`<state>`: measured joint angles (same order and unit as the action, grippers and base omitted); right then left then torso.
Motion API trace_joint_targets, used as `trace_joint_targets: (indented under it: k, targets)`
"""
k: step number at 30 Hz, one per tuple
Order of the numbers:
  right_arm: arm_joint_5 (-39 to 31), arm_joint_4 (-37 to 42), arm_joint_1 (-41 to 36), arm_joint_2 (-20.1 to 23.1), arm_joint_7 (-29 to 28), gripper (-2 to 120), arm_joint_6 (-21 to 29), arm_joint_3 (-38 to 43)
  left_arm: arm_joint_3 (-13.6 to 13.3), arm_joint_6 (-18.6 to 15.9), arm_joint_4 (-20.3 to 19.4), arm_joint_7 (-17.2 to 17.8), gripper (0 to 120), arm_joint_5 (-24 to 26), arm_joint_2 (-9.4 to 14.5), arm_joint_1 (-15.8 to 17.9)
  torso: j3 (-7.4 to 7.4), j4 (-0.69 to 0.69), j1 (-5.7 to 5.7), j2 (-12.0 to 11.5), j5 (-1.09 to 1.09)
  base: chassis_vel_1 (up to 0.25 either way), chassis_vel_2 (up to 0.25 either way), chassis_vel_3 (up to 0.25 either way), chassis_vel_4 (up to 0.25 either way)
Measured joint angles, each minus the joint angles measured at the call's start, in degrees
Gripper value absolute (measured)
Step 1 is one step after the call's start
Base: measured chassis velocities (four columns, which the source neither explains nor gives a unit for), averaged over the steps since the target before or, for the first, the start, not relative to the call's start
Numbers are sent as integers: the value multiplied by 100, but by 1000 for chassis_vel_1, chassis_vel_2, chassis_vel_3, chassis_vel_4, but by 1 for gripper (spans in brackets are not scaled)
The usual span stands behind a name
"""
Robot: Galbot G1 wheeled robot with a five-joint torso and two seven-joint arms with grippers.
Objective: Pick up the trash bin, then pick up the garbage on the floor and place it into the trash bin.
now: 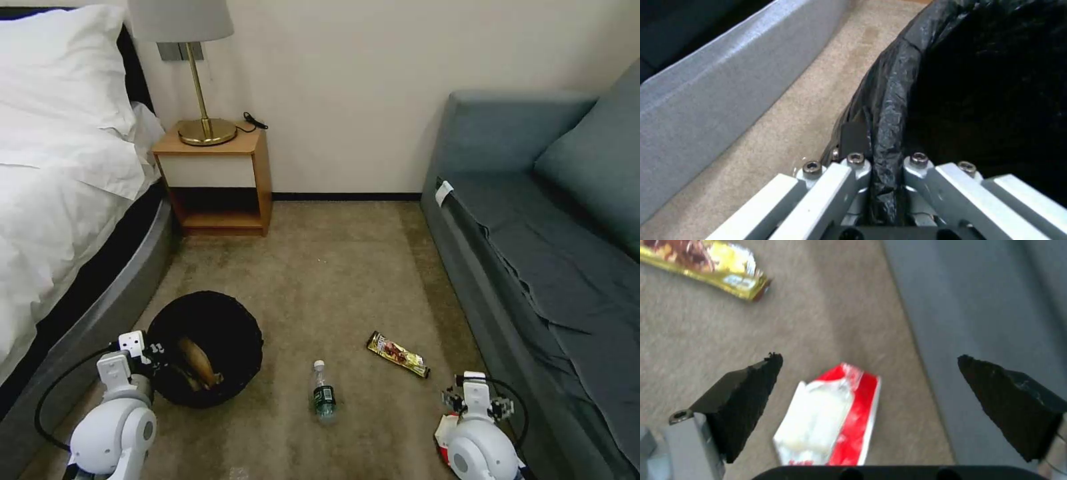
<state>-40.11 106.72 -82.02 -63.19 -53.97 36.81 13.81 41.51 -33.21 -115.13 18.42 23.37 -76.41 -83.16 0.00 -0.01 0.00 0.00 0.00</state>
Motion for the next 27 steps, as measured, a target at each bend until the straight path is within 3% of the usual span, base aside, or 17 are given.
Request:
trace_joint_targets:
  k: [15, 27]
  targets:
    - [-301, -312, -144, 72, -206, 100, 422, 167, 148, 17, 41, 14, 3, 49, 51, 35, 0, 0, 0, 1, 0, 0, 0, 0, 0]
    - [25, -874, -39, 130, -51, 100, 498, 304, 300, 48, -68, 27, 3, 42, 24, -99, 0, 0, 0, 1, -1, 0, 0, 0, 0]
